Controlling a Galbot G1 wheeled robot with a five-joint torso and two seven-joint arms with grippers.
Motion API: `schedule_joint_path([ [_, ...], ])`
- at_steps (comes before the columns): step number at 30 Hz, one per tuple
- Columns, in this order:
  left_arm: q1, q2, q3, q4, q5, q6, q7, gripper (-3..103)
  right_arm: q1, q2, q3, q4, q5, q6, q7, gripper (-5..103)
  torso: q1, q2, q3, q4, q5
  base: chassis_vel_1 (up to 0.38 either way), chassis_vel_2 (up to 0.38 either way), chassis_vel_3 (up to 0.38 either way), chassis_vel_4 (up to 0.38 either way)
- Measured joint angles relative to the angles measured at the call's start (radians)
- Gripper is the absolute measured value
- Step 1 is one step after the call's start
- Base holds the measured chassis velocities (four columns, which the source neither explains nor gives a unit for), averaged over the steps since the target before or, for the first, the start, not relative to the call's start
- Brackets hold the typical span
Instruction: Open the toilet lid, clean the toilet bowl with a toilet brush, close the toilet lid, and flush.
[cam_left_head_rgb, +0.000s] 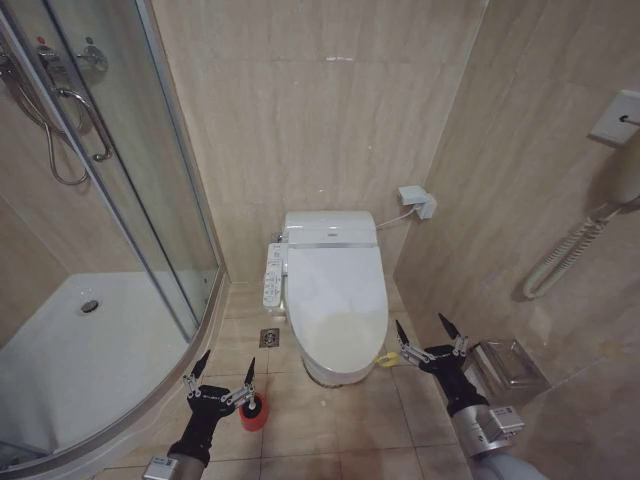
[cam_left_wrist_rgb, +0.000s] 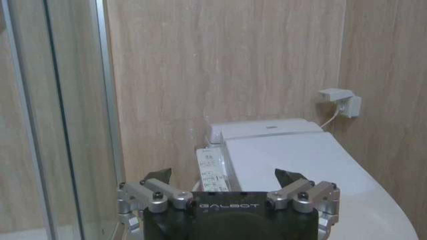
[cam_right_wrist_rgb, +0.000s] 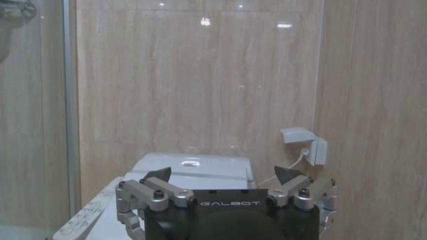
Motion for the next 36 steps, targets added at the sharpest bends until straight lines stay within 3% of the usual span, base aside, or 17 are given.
schedule_joint_path([
  [36,0.000,0.000,0.001,0.000,0.000,0.000,0.000,100,0.000,0.000,0.000,0.000,0.000,0.000,0.000,100,0.000,0.000,0.000,-0.0001,0.0003,0.000,0.000,0.000,0.000],
])
